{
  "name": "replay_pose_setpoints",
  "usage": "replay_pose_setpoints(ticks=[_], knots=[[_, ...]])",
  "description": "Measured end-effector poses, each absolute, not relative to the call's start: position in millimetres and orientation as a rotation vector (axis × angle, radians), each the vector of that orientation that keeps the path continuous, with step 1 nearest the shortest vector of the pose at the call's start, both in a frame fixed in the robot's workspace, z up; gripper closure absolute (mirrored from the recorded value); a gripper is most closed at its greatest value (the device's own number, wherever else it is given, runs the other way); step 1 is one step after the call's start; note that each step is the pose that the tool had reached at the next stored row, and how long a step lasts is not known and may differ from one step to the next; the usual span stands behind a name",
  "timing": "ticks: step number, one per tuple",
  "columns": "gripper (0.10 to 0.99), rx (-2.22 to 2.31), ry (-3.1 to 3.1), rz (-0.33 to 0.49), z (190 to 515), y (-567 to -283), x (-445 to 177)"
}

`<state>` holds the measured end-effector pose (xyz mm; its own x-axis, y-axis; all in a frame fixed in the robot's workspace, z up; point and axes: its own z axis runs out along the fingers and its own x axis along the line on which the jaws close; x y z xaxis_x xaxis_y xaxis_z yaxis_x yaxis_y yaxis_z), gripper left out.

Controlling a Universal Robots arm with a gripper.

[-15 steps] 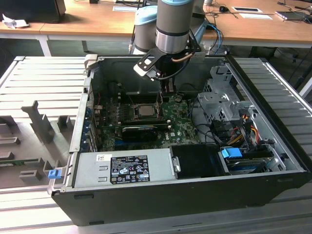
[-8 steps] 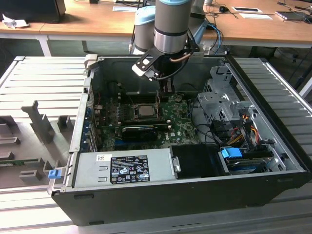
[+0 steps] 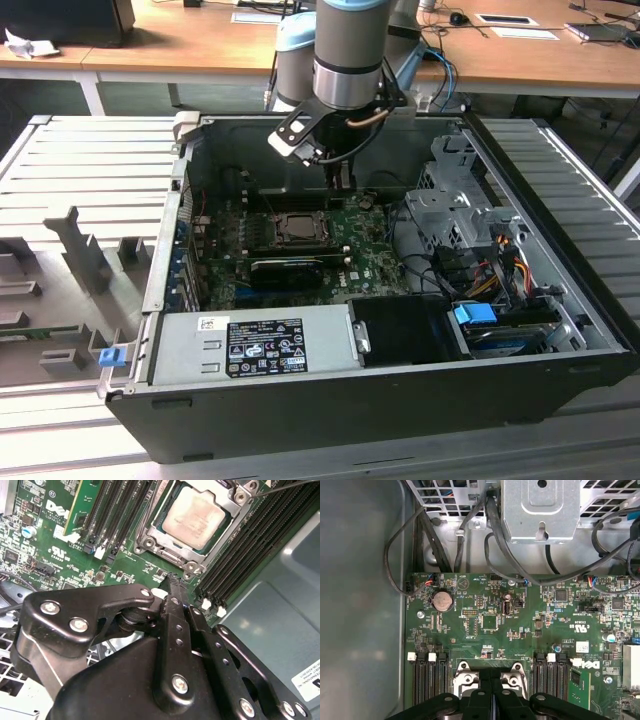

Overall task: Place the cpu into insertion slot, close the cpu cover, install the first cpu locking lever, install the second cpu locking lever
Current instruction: 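Close the cpu cover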

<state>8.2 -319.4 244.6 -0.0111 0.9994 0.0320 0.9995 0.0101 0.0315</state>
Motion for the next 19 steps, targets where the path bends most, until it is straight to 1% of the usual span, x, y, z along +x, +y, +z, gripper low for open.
replay_pose_setpoints(ticks=[19], knots=[[0.980, -2.209, -2.232, -0.071, 244.6, -319.4, 2.6]])
